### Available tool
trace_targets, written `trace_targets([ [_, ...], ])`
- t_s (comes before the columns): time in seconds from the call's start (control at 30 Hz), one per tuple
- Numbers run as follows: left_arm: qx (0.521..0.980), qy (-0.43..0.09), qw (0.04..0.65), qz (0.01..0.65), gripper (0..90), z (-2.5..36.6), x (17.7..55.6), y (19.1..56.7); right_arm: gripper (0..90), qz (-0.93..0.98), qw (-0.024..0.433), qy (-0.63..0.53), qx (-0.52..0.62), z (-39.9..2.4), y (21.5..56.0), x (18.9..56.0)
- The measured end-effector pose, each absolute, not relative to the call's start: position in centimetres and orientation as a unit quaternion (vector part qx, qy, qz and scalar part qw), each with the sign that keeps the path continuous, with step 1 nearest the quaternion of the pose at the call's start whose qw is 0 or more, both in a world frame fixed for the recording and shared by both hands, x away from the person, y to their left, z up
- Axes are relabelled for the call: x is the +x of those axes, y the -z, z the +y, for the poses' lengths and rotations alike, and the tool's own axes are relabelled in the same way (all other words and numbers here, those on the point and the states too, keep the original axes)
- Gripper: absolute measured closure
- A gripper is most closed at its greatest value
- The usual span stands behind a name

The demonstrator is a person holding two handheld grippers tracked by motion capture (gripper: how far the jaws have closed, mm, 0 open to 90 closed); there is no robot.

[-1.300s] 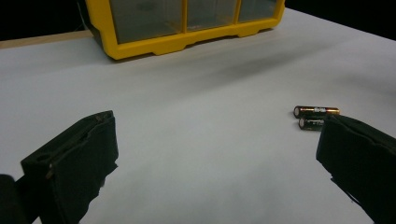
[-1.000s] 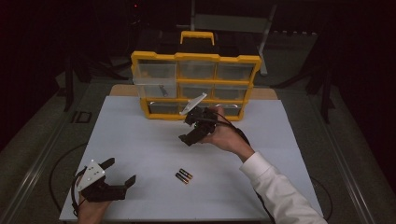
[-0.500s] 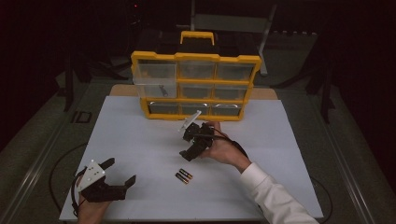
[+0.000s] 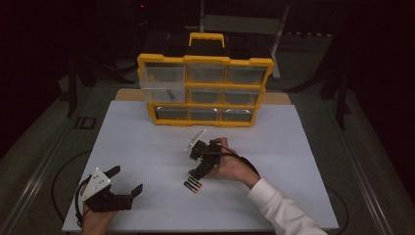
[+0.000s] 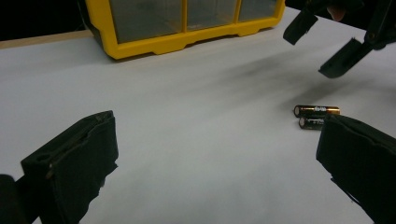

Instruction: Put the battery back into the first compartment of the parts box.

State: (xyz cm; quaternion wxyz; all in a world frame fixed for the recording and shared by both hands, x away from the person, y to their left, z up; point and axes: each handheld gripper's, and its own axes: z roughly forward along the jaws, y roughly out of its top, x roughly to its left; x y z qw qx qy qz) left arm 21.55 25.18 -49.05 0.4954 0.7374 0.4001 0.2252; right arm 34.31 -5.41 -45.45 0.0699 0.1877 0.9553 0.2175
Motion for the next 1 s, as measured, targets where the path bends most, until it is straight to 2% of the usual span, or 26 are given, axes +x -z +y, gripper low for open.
trace_targets([
  [0.27,0.738,-0.225,0.495,0.4,0.0,25.2,21.6,49.1,17.3,0.962,0.065,-0.202,0.174,-5.2,46.5,33.6],
  [0.57,0.738,-0.225,0.494,0.401,0.0,25.1,21.6,49.1,24.0,0.964,0.053,-0.194,0.174,-5.1,47.6,33.1],
  [0.7,0.739,-0.225,0.493,0.401,0.0,25.1,21.6,49.1,35.9,0.967,0.041,-0.188,0.167,-5.0,48.2,32.8],
  [0.93,0.74,-0.225,0.49,0.402,0.0,25.1,21.6,49.1,65.4,0.974,0.016,-0.17,0.15,-4.9,49.0,32.6],
  [1.0,0.74,-0.225,0.49,0.402,0.0,25.1,21.6,49.1,69.3,0.976,0.018,-0.161,0.147,-4.9,49.2,32.6],
])
